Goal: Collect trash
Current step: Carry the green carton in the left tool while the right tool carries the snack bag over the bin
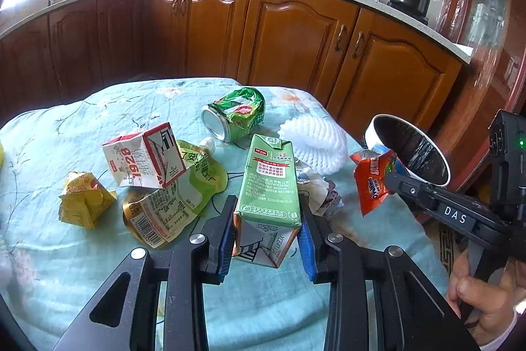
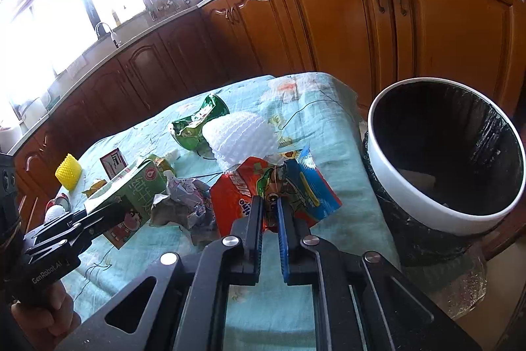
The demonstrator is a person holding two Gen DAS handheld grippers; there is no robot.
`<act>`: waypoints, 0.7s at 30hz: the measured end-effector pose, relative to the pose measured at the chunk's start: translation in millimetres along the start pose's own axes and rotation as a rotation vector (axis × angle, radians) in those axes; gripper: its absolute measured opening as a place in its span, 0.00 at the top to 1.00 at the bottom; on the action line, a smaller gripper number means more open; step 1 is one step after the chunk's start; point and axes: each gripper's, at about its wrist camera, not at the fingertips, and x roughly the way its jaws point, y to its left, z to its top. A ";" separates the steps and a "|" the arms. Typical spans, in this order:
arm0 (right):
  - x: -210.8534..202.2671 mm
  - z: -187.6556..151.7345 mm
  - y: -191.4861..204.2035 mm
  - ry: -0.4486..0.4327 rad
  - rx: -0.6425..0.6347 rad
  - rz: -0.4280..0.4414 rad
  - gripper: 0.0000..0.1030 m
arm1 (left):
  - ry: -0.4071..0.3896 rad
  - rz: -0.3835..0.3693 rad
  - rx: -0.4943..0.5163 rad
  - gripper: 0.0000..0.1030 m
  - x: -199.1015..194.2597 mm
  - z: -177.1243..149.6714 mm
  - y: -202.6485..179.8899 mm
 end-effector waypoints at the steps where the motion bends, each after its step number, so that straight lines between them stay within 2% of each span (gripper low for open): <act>1: -3.5 0.4 -0.5 -0.007 0.002 0.000 0.92 | -0.004 -0.006 0.003 0.69 -3.9 -0.1 -1.5; 12: -28.8 2.0 -14.0 -0.057 0.031 -0.007 0.92 | -0.062 -0.051 0.042 0.69 -33.9 8.2 -20.8; 21: -43.5 -0.9 -34.5 -0.074 0.058 -0.035 0.92 | -0.037 -0.105 0.093 0.69 -20.2 10.9 -51.8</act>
